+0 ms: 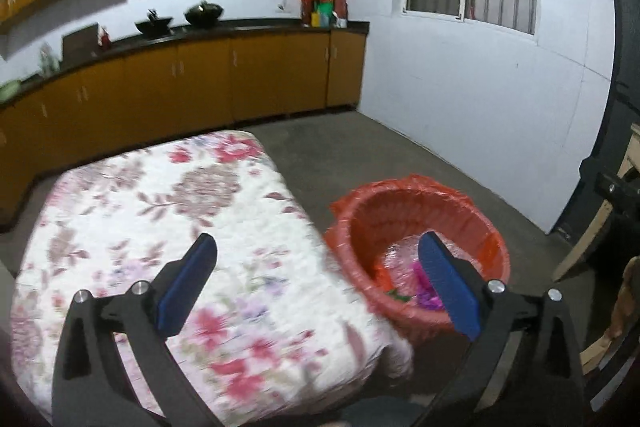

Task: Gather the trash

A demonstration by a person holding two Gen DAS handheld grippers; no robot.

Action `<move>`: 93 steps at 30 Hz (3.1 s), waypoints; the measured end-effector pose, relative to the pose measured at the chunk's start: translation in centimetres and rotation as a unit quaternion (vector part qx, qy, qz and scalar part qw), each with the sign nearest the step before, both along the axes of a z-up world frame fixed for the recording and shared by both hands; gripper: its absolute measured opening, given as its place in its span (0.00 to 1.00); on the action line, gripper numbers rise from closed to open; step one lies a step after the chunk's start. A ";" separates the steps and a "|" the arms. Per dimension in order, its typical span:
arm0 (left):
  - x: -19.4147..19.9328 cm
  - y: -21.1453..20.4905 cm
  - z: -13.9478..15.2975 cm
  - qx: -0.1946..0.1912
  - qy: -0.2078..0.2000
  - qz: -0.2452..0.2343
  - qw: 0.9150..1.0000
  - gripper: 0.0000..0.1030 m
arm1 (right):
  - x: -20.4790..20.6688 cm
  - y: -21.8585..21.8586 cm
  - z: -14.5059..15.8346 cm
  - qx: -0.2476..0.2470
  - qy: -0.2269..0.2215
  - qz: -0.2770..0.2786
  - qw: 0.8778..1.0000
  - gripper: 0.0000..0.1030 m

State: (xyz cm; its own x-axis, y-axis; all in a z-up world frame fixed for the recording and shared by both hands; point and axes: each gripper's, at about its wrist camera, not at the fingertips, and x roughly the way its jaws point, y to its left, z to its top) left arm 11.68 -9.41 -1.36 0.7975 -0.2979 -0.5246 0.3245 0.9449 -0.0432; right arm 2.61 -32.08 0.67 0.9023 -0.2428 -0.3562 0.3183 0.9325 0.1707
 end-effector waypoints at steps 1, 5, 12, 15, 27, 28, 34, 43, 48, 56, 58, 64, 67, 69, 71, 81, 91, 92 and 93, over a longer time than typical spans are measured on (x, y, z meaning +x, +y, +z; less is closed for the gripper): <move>-0.7 0.8 0.0 0.004 -0.004 0.006 1.000 0.96 | -0.4 0.3 -0.1 0.013 0.000 0.001 1.000 0.98; -2.4 3.1 -0.1 0.006 -0.008 0.035 0.999 0.96 | -0.2 2.4 -0.6 -0.002 0.044 0.014 0.999 0.98; -5.5 6.4 0.5 0.000 -0.035 0.086 0.996 0.96 | -1.4 6.7 -0.9 -0.046 0.051 0.024 0.997 0.98; -6.9 6.9 1.0 0.008 -0.056 0.104 0.993 0.96 | -1.8 8.2 -0.6 -0.062 0.048 0.029 0.996 0.98; -9.8 8.0 1.0 0.008 -0.059 0.130 0.990 0.96 | -3.2 10.9 -1.3 -0.076 0.062 0.034 0.995 0.98; -10.0 8.0 1.0 0.010 -0.060 0.131 0.990 0.96 | -3.3 10.9 -1.3 -0.076 0.063 0.032 0.995 0.98; -10.5 7.8 1.0 0.013 -0.060 0.131 0.990 0.96 | -3.6 11.0 -1.9 -0.071 0.072 0.026 0.995 0.98; -10.8 7.7 1.0 0.012 -0.060 0.131 0.990 0.96 | -4.1 11.0 -2.0 -0.067 0.072 0.024 0.995 0.98; -10.9 7.7 0.9 0.011 -0.058 0.129 0.990 0.96 | -4.1 10.9 -2.1 -0.067 0.072 0.024 0.995 0.98; -11.2 7.7 0.8 0.009 -0.058 0.129 0.990 0.96 | -4.2 10.9 -2.0 -0.066 0.071 0.023 0.995 0.98; -11.4 7.6 0.8 0.010 -0.059 0.131 0.990 0.96 | -4.3 11.0 -2.0 -0.065 0.070 0.023 0.995 0.98; -11.8 7.9 1.1 0.009 -0.065 0.143 0.988 0.96 | -4.4 11.1 -1.9 -0.066 0.071 0.023 0.995 0.98; -11.9 8.2 1.4 0.008 -0.069 0.152 0.986 0.96 | -4.4 11.1 -1.9 -0.065 0.071 0.023 0.995 0.98; -12.1 8.3 1.7 0.012 -0.076 0.165 0.983 0.96 | -4.4 11.1 -1.9 -0.065 0.070 0.023 0.995 0.98; -12.2 8.5 2.0 0.013 -0.082 0.174 0.981 0.96 | -4.4 11.1 -1.9 -0.065 0.070 0.023 0.995 0.98; -12.3 9.1 2.4 0.007 -0.082 0.188 0.979 0.96 | -4.5 11.4 -1.7 -0.063 0.068 0.022 0.995 0.98; -12.5 8.9 2.2 0.008 -0.080 0.183 0.980 0.96 | -4.4 11.5 -1.7 -0.064 0.067 0.023 0.995 0.98; -12.5 8.8 2.2 0.008 -0.080 0.182 0.980 0.96 | -4.4 11.6 -1.7 -0.063 0.067 0.022 0.996 0.98; -12.4 8.8 2.2 0.008 -0.080 0.182 0.980 0.96 | -4.3 11.5 -1.7 -0.063 0.066 0.022 0.996 0.98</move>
State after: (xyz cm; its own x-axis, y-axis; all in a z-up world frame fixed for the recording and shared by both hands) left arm -0.77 -0.59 0.80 0.9218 0.0281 -0.3867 -0.0318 0.9995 -0.0033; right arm -1.72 -20.57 -1.06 0.8602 -0.2539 -0.4423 0.2881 0.9575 0.0107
